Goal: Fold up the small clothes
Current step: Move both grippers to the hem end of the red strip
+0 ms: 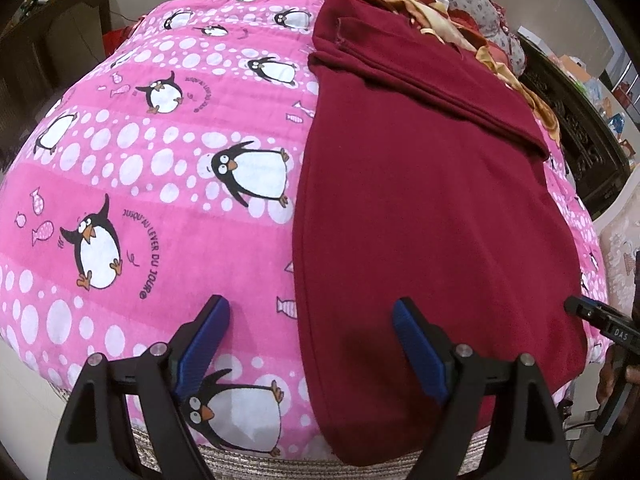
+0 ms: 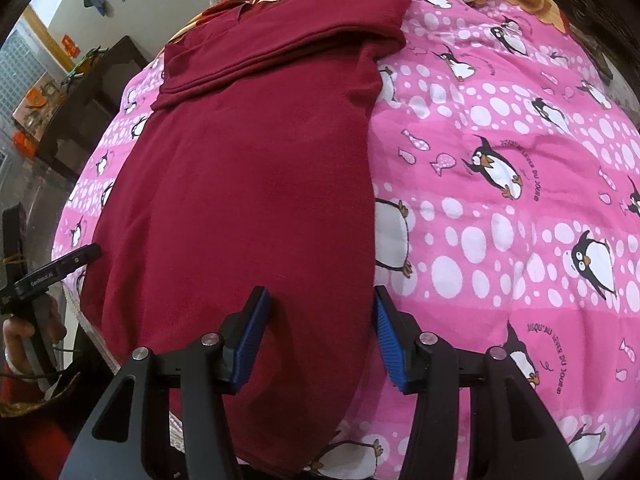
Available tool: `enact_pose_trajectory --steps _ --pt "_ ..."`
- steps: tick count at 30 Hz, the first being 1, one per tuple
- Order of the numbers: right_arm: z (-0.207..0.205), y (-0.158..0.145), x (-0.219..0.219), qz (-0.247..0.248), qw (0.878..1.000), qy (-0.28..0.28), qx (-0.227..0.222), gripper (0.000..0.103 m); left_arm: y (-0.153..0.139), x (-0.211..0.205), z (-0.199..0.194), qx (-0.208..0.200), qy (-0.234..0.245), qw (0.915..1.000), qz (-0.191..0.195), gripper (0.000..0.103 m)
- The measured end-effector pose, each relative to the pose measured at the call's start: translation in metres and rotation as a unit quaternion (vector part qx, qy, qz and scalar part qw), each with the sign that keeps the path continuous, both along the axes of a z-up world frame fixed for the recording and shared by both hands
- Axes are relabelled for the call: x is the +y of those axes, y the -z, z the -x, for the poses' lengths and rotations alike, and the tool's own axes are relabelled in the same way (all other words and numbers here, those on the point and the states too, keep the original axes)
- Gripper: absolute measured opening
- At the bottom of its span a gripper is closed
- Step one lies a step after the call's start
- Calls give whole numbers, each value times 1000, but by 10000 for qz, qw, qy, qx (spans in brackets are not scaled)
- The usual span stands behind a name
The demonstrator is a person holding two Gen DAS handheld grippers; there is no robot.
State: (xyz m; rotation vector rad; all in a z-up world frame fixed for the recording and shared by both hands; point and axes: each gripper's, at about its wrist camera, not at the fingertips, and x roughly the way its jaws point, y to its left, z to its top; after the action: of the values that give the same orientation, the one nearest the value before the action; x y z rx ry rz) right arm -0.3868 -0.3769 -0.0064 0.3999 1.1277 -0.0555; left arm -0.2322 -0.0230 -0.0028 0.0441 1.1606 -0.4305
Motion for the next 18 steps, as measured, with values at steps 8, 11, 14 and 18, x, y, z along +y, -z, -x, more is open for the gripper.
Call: enact_pose_trajectory --steps 8,11,14,18 --pt "-5 1 4 5 10000 -15 21 68 0 0 -1 18 9 10000 1 88" --pt "-8 1 4 4 10000 -21 39 68 1 -1 -2 31 -3 10000 11 88" --pt "-10 1 4 18 10000 -37 49 68 1 -1 -2 9 12 10000 -4 89" --pt "-12 2 4 14 10000 -29 43 68 2 -1 -3 18 52 10000 -10 90"
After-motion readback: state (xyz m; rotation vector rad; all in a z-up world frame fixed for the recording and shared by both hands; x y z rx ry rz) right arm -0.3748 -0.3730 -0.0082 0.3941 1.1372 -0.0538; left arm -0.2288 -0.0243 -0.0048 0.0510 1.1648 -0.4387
